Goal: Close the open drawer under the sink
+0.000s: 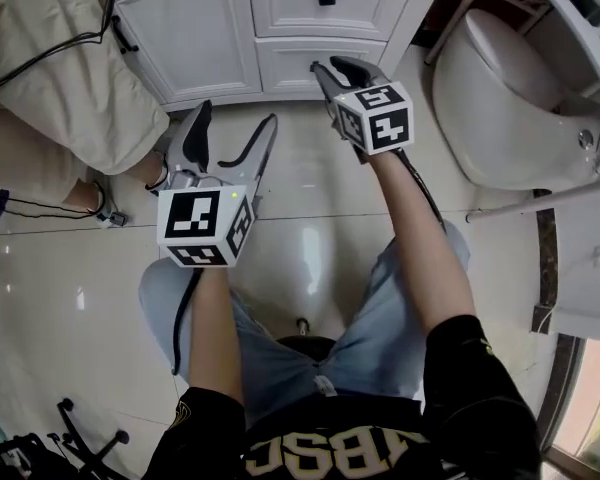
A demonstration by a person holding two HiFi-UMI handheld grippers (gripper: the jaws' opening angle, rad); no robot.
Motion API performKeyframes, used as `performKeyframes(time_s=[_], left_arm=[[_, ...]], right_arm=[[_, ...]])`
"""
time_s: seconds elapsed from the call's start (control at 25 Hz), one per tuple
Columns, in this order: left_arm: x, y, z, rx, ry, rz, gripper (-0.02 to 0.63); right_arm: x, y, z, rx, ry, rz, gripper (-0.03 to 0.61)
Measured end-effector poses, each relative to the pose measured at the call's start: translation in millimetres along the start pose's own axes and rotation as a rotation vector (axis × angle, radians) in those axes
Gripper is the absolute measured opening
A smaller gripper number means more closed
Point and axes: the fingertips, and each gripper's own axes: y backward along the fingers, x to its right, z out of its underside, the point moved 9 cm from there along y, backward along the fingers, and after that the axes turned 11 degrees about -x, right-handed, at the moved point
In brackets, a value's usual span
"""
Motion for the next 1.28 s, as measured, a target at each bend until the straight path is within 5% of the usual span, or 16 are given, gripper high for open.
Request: performKeyframes(time_s=[0.24,0.44,0.6,0.84,1.08,1.28], left_arm=[[33,28,-11,0.028,-0.062,0.039,0.383],[56,53,-13,0.062,-0.072,0.054,0.383],[76,69,-12,0.067,-0.115,0.069,0.382],[95,86,-11,0.093,-0.110,0.071,0.376],[96,98,-9,0.127,-0.101,0.022,0.376],[99,96,-5,0.118,-0.117,0.008,0.374]], right_arm=[[-29,106,-7,0.180,-0.071,0.037,0.138],[-59,181,14,0.252,-0.022,0.156,0.170],[-77,219,35,0.261,0.020,0.221,0.254],[-82,263,58,0.354,-0.112,0.247,0.279],[-92,272,67,0.351,-0.094,0.307,0.393],[-101,264,65,0.337,-0.087,0.293,0.405]])
